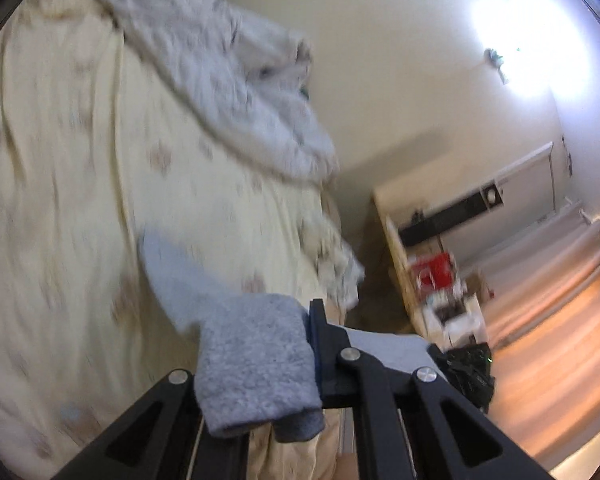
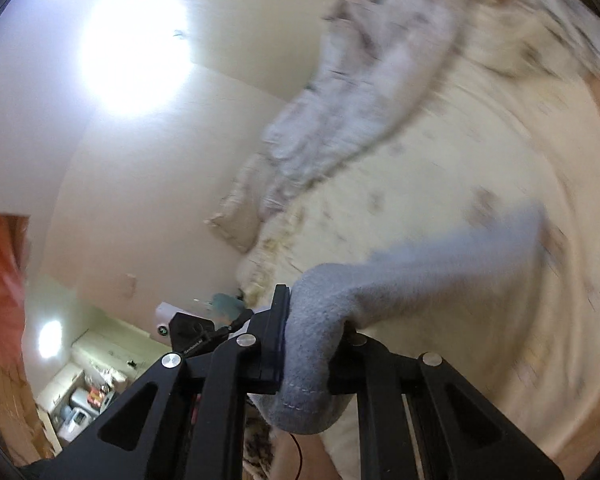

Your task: Fold clothes

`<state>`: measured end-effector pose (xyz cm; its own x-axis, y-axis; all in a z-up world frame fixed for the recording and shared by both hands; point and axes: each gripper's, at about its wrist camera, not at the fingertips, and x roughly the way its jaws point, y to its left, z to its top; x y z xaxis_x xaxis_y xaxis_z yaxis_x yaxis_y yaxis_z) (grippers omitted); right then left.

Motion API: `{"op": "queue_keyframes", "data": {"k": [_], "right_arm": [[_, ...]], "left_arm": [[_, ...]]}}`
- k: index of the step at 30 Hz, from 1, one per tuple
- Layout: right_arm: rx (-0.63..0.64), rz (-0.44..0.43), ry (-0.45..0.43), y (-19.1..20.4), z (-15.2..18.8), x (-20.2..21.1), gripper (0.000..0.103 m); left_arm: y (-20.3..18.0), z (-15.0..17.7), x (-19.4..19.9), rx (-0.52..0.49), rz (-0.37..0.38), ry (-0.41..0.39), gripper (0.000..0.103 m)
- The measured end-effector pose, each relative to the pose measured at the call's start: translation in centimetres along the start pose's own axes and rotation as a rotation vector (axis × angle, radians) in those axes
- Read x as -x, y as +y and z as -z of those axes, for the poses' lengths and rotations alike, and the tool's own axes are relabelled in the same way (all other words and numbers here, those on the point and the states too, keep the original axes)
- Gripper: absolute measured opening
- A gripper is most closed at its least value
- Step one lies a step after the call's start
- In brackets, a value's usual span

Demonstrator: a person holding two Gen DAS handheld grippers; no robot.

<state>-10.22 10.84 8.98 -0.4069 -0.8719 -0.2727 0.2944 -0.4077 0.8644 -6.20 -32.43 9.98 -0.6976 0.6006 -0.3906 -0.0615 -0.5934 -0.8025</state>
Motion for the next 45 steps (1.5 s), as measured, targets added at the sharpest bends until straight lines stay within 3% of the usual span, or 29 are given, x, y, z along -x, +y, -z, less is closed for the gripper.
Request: {"op": "queue_keyframes", "data": {"k": [6, 11, 16, 20, 22, 25, 29, 32, 35, 39, 41, 43, 45], "right_arm": [[0.086, -0.086, 0.022, 7.6, -6.9, -8.5, 0.013], [0.098, -0.134, 0.042, 10.7, -10.9, -16.5, 0.013], [0.126, -0.152, 0.072, 13.2, -13.1, -23.2, 0.013], [0.164, -0.172, 0.121, 14.5, -11.9, -28.3, 0.013], [0.158, -0.176, 0.164, 13.4, -9.7, -31.0, 0.013], [0.093, -0.158, 0.244, 9.3, -4.8, -35.7, 0.013], [-0.012, -0.059, 0.371, 2.9, 4.6, -40.4, 0.013], [-0.094, 0.026, 0.446, -1.4, 11.3, -42.7, 0.013], [-0.107, 0.045, 0.457, -2.5, 14.1, -43.3, 0.013], [-0.108, 0.074, 0.434, -3.0, 15.8, -43.5, 0.013], [-0.108, 0.115, 0.442, -3.8, 16.7, -43.6, 0.013], [-0.112, 0.165, 0.461, -4.7, 17.4, -44.1, 0.015], [-0.095, 0.243, 0.501, -5.2, 18.1, -44.6, 0.022]], "left_arm": [[-1.8, -11.4, 3.3, -0.043, -0.121, -0.093, 0.008], [0.5, -21.9, 4.9, -0.092, -0.222, -0.112, 0.007], [2.3, -31.4, 4.8, -0.157, -0.299, -0.173, 0.008], [5.6, -34.9, 4.4, -0.196, -0.394, -0.149, 0.007], [9.0, -35.2, 3.2, -0.195, -0.474, -0.072, 0.007], [16.8, -33.8, 0.5, -0.142, -0.624, 0.12, 0.007], [27.6, -28.6, -1.6, -0.086, -0.788, 0.3, 0.007], [33.1, -24.8, -1.5, -0.056, -0.87, 0.395, 0.007], [36.3, -22.9, -0.4, -0.02, -0.882, 0.433, 0.008], [35.7, -24.1, 0.8, -0.003, -0.886, 0.374, 0.01], [37.0, -23.2, 1.1, 0.054, -0.918, 0.422, 0.021], [38.2, -22.5, 1.7, 0.102, -0.961, 0.461, 0.023], [38.7, -22.8, 3.0, 0.119, -1.02, 0.438, 0.04]]}}
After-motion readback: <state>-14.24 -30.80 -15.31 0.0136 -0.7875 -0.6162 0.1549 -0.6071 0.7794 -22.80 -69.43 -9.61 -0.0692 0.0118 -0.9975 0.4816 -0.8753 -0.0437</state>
